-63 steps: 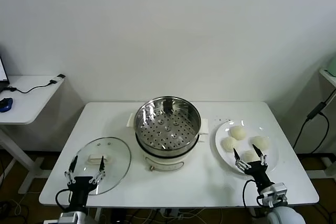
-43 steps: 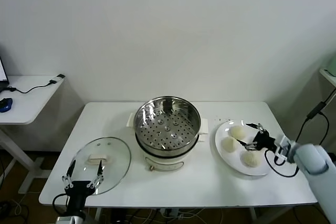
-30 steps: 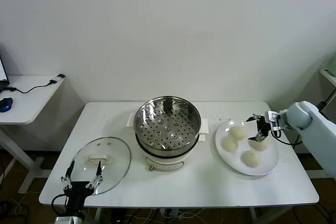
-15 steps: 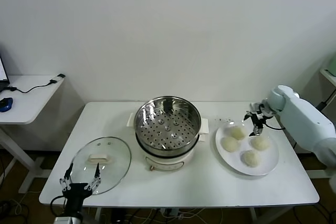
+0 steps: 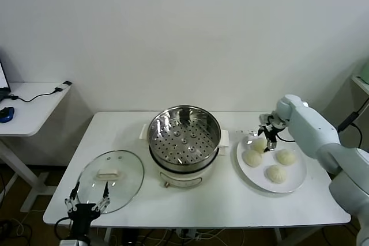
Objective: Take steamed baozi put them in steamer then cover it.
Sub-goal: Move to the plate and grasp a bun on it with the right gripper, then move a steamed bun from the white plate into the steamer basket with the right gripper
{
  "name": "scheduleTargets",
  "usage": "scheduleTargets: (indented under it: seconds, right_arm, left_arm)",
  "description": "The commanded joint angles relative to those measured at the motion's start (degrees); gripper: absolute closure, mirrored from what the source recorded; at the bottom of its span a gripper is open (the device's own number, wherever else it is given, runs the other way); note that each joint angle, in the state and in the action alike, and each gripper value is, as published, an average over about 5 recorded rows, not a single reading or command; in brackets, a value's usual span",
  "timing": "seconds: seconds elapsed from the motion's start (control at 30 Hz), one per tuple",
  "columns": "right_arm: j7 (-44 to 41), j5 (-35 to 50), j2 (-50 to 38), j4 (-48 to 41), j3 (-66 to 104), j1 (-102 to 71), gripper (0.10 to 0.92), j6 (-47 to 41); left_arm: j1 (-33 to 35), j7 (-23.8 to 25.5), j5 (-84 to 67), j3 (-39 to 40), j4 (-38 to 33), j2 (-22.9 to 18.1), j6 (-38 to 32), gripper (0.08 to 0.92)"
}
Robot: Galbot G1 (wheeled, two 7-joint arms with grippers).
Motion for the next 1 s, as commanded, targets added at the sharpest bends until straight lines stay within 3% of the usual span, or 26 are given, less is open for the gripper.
scheduleTargets:
  seconds: [0.03,0.27,0.67,1.0]
  right_arm:
    - [-0.31,-1.81,3.11,-3.97,0.2,0.61,0.203,0.88]
    - [-0.48,-2.69,3.27,-4.65,0.85,0.35,0.215,1.39]
    - [-1.08,-3.17,3.16,-5.15,1.99,1.56,0.319,3.0]
    - [-6.76,3.93,1.82,4.61,-13.45,16.74,0.33,13.0]
  left_arm:
    - [0.28,0.03,0.04,-0.23,0.13,0.01,-0.06,0.177]
    - [0.47,0.01,0.06,-0.31,0.42,-0.02,-0.12,0.177]
    - [0.89,-0.03,0.24,-0.28,0.51,-0.04,-0.23,0.177]
    - [2.05,-0.02,0.34,-0.02,0.02,0.02,-0.32,0.177]
